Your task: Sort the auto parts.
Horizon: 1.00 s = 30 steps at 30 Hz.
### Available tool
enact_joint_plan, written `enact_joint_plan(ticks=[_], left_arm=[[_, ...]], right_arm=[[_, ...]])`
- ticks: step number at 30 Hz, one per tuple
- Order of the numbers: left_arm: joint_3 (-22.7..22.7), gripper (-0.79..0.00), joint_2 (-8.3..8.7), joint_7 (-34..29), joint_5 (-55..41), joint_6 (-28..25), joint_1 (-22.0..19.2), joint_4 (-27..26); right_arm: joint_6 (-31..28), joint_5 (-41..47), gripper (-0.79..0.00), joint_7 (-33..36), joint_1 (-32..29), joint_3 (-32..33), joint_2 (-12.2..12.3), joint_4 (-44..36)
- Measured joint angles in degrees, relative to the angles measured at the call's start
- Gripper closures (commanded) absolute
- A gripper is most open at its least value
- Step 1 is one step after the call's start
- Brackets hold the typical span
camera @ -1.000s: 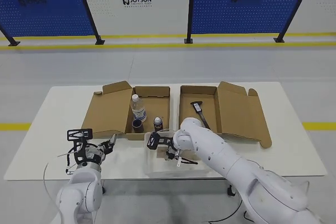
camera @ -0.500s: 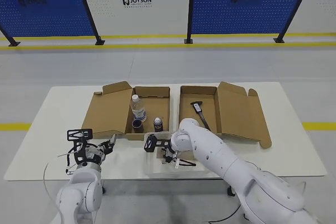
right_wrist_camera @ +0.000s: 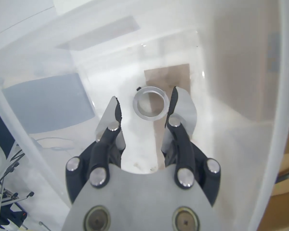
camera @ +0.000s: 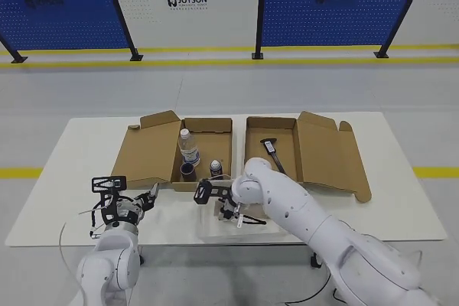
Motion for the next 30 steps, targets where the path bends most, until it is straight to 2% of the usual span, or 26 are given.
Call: enact_joint_plan(ticks=[12,30], left_arm=[[0.0,-0.785,0.0,0.0,0.0,0.0,0.0,0.0],[0.0,-0.785,0.0,0.0,0.0,0.0,0.0,0.0]], right_arm=[[2.26,-3.47,-0.326,-0.55,0.1,-0.19,-0.29,2.19],[1.08,-3.67,-0.28,-3.67,1.6,-2.27,-3.97,9.93]])
